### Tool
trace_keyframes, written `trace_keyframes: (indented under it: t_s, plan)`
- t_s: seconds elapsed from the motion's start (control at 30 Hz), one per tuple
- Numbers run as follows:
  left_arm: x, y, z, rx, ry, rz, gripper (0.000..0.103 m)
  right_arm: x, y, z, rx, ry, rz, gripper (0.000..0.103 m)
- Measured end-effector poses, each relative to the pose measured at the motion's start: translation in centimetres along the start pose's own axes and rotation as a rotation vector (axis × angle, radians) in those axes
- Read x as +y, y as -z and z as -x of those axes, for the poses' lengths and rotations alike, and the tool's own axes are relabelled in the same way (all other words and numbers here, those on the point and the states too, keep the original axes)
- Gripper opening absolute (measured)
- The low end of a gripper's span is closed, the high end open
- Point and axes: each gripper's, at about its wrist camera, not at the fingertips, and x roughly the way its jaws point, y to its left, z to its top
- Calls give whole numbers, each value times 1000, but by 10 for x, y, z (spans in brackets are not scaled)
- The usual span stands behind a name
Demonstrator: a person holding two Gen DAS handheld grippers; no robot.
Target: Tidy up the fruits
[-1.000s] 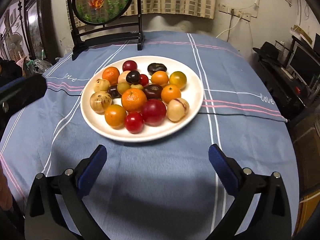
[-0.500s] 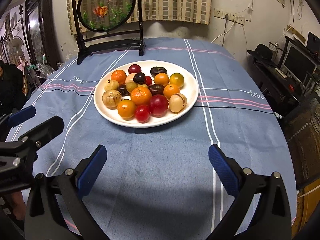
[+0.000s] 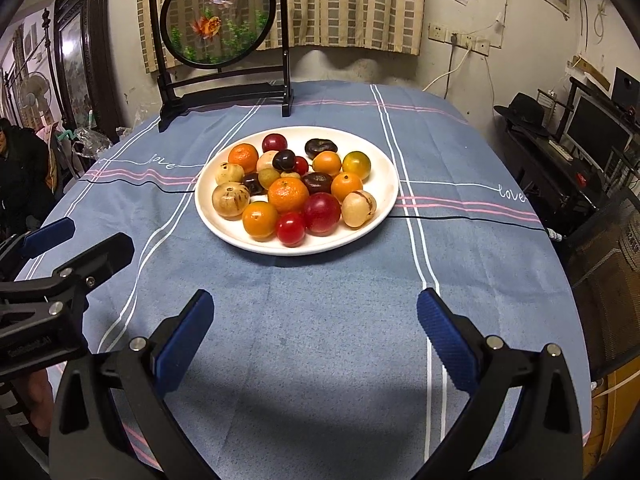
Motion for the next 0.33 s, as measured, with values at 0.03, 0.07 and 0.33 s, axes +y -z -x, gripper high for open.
trace_keyframes:
  t_s: [0.03, 0.07, 0.33]
  plan:
    - [0, 0, -1, 6, 2, 1, 101, -1, 0, -1, 2, 2, -4, 102]
    - [1, 0, -1, 13, 4, 3, 101, -2, 0, -1, 3, 3, -7, 102]
    - [2, 0, -7, 33, -5, 10, 101, -3, 1, -3, 16, -7, -9, 102]
